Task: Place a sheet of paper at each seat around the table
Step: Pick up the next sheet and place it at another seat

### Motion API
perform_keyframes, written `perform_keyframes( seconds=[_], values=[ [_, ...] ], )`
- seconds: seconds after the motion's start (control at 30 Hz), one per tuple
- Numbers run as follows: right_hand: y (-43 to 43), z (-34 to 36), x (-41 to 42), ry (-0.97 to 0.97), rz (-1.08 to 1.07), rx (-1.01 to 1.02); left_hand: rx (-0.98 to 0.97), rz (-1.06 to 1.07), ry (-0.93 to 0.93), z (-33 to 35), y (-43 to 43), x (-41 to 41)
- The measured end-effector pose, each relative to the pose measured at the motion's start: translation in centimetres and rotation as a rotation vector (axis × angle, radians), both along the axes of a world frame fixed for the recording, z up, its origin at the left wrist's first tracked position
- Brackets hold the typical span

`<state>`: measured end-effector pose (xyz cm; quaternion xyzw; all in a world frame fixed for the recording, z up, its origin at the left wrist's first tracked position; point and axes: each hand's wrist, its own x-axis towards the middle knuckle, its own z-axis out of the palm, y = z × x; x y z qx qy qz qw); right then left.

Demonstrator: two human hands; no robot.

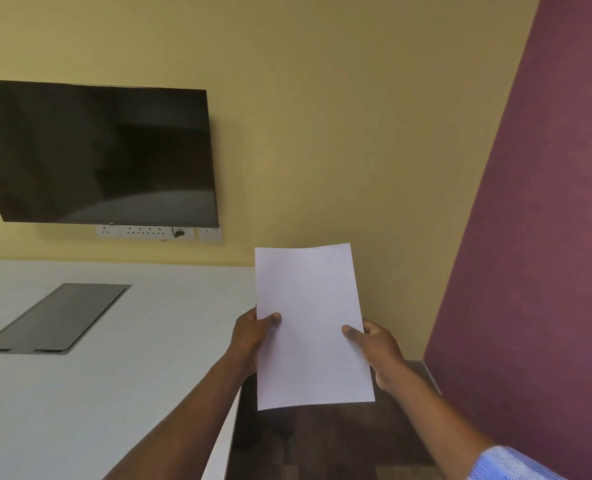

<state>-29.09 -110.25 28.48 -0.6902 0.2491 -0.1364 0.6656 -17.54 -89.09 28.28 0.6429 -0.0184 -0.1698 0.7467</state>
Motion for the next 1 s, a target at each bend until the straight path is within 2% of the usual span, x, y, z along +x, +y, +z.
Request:
perform_keyframes(
  seconds=[0.6,1.0],
  values=[
    [-3.2,-4.0,29.9,0.054,0.318,0.083,-0.087,0.406,0.053,-3.2,1.7,25.5],
    [1.1,-6.5,45.0,0.134,0.623,-0.115,-0.243,0.781,0.194,-8.5,5.9,34.6]
  ],
)
